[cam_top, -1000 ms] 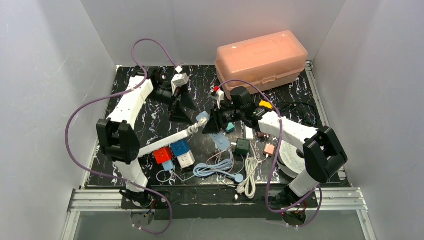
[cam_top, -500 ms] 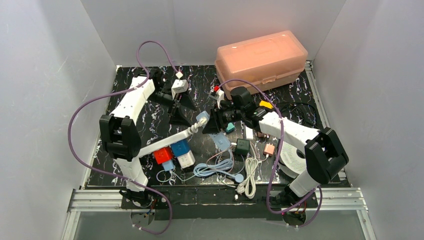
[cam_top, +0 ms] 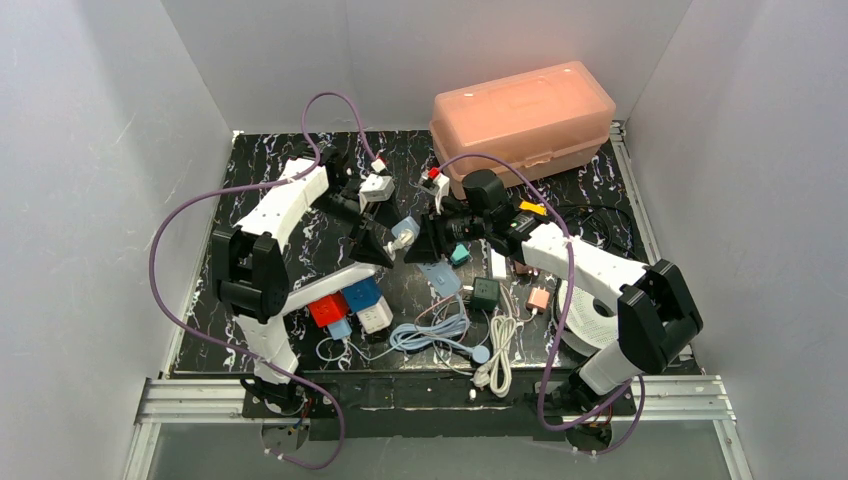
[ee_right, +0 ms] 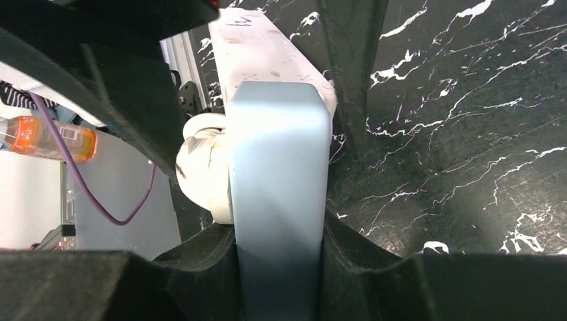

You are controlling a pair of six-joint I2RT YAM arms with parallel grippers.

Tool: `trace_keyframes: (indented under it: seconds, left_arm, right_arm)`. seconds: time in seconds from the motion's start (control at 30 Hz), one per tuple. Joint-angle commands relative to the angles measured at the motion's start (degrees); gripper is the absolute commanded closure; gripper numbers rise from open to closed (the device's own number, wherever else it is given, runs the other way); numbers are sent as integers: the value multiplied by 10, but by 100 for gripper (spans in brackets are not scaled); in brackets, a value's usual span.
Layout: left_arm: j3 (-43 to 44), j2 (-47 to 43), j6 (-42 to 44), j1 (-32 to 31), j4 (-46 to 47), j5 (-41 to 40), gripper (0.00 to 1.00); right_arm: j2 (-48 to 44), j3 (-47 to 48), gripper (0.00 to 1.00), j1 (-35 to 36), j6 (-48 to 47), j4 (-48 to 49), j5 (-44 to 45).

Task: Pull the plug off the socket
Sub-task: Remove the plug from the socket.

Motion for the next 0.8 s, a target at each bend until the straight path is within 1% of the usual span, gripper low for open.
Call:
trace_keyframes:
  seconds: [0.0,0.13,0.2,0.33,0.47,0.6,0.77]
  left_arm:
    - [-15,13,24,-3,-417,2,11]
    - [-37,4,22,9,-410,0,9]
    - [-33,4,18,19,-413,8,10]
    - [-6,2,1,24,-417,20,20]
    - [14,-2,-24,22,-417,44,25]
    - [10,-10,-35,9,-417,56,38]
    - [-23,-21,-52,-6,-417,63,58]
  right_arm:
    - [-52,39,99,-3,-4,70,-10]
    - [-58,31,99,-3,-6,69,-10]
    - [-59,27,99,-3,-7,69,-10]
    - [-59,22,99,-3,-9,70,-11]
    - [-51,19,99,-3,-5,74,-13]
    - [-49,13,99,-3,0,85,-11]
    - [-54,13,99,-4,-3,86,1]
